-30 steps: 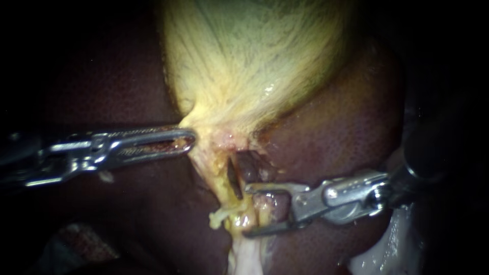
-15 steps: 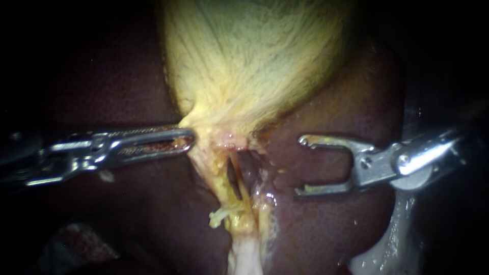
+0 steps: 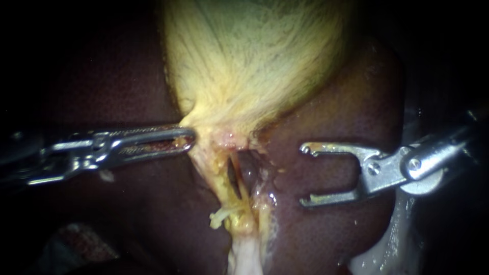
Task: Going back first clip left tube
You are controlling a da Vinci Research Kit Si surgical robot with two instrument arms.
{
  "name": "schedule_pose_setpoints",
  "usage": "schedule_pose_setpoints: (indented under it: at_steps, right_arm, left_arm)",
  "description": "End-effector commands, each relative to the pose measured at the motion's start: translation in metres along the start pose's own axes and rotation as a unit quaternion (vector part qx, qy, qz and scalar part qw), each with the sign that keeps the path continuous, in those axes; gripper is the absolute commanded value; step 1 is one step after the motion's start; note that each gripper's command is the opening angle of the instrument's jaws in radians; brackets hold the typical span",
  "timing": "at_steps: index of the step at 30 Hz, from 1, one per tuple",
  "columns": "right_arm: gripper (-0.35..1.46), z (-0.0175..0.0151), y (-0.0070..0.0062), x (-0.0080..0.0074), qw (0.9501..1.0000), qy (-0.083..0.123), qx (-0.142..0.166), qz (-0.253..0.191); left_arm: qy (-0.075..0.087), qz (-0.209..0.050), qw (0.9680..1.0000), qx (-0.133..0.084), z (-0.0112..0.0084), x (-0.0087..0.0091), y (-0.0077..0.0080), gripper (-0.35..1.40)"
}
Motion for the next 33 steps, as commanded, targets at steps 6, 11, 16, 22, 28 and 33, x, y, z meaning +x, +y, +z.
schedule_pose_setpoints:
  at_steps: [6,11,16,22,28,33]
  right_arm:
    - [0.60,0.0002,0.0004,-0.0004,1.0000,0.001,-0.002,0.001]
    - [0.60,0.0002,0.0005,-0.0005,1.0000,0.001,-0.002,0.001]
    - [0.60,0.0002,0.0005,-0.0005,1.0000,0.001,-0.002,0.001]
    - [0.60,0.0000,0.0004,-0.0006,1.0000,0.001,-0.001,-0.003]
    - [0.60,0.0000,0.0005,-0.0006,1.0000,0.001,-0.001,-0.003]
    - [0.60,0.0000,0.0005,-0.0006,1.0000,0.001,-0.001,-0.003]
  left_arm:
    - [0.000,0.000,1.0000,-0.001,0.0007,0.0002,0.0004,-0.35]
    - [-0.001,0.002,1.0000,-0.001,0.0020,0.0011,0.0008,-0.35]
    - [0.006,0.007,1.0000,0.001,0.0050,0.0028,0.0011,-0.35]
    - [0.015,0.012,0.9998,0.004,0.0078,0.0043,0.0007,-0.35]
    - [0.016,0.013,0.9998,0.004,0.0084,0.0045,0.0004,-0.35]
    - [0.016,0.013,0.9998,0.004,0.0084,0.0044,0.0004,-0.35]
